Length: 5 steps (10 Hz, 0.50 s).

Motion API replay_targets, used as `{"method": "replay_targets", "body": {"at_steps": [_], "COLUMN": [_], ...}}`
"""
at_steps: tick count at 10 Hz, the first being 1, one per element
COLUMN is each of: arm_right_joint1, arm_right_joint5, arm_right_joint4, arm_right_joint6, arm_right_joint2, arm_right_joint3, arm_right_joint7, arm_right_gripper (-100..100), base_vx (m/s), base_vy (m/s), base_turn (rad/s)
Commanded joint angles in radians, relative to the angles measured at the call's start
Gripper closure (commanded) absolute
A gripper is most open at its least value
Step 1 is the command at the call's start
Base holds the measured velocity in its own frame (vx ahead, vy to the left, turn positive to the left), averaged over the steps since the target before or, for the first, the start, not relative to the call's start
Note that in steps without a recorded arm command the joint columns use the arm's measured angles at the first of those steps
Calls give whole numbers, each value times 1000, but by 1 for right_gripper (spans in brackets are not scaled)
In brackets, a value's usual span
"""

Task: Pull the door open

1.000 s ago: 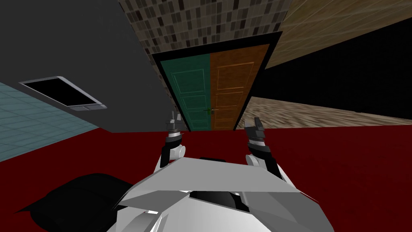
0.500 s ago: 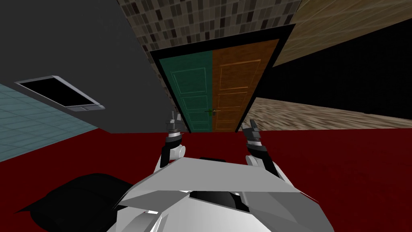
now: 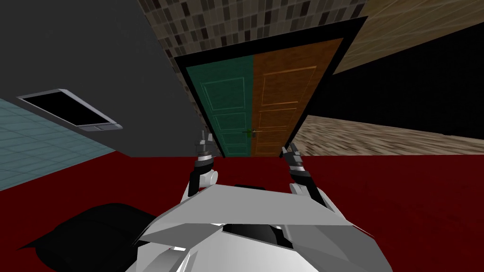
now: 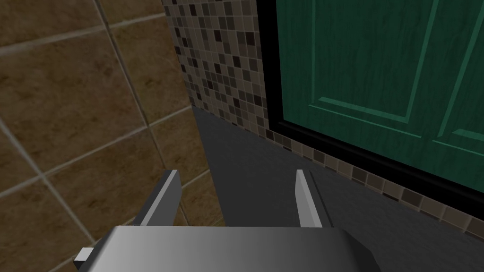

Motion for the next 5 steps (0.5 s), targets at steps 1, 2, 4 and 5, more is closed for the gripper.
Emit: {"method": "replay_targets", "body": {"at_steps": [1, 2, 4, 5], "arm_right_joint1": [-12, -16, -27, -31], "arm_right_joint5": [5, 7, 13, 15], "arm_right_joint4": [39, 54, 100, 115], "arm_right_joint6": [4, 5, 11, 12], "arm_right_joint2": [-15, -22, -44, -51], "arm_right_joint3": [1, 0, -1, -1], "arm_right_joint7": [-23, -33, -63, -74], "arm_right_gripper": [-100, -100, -100, -100], "base_vx": [183, 152, 102, 130], "base_vy": [96, 59, 55, 65], "base_turn": [7, 13, 20, 14]}}
